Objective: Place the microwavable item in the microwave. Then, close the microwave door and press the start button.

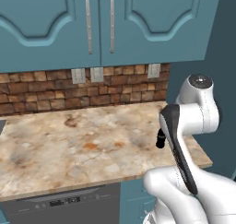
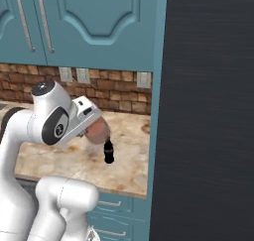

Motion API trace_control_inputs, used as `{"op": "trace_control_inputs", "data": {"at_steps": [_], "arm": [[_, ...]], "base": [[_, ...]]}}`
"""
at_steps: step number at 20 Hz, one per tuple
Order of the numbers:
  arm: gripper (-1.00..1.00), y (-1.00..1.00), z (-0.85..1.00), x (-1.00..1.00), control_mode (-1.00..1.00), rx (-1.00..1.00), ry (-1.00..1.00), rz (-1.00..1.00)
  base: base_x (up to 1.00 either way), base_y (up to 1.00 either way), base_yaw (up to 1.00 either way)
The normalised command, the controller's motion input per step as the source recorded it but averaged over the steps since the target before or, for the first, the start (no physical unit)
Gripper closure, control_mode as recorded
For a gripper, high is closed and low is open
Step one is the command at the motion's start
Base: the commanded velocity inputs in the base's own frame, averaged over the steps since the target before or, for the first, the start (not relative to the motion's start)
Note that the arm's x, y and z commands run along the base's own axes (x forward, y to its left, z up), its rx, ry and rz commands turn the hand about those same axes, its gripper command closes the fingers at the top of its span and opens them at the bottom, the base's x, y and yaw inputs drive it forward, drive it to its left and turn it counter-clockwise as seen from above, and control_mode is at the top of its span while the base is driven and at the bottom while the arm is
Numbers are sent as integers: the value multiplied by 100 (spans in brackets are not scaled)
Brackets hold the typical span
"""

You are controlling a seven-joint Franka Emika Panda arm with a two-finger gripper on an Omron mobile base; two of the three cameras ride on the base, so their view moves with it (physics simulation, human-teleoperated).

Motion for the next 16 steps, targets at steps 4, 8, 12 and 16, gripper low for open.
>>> {"op": "trace_control_inputs", "data": {"at_steps": [4, 8, 12, 16], "arm": [[100, 19, 0, -24, -100, 0, 0, 0], [100, 40, 0, -21, 100, -3, 0, 0], [100, 0, 0, 0, 100, 0, 0, 0], [100, 0, 0, 0, 100, 0, 0, 0]], "base": [[0, 0, 0], [-17, 18, 0], [-91, 81, 0], [-99, 69, 0]]}}
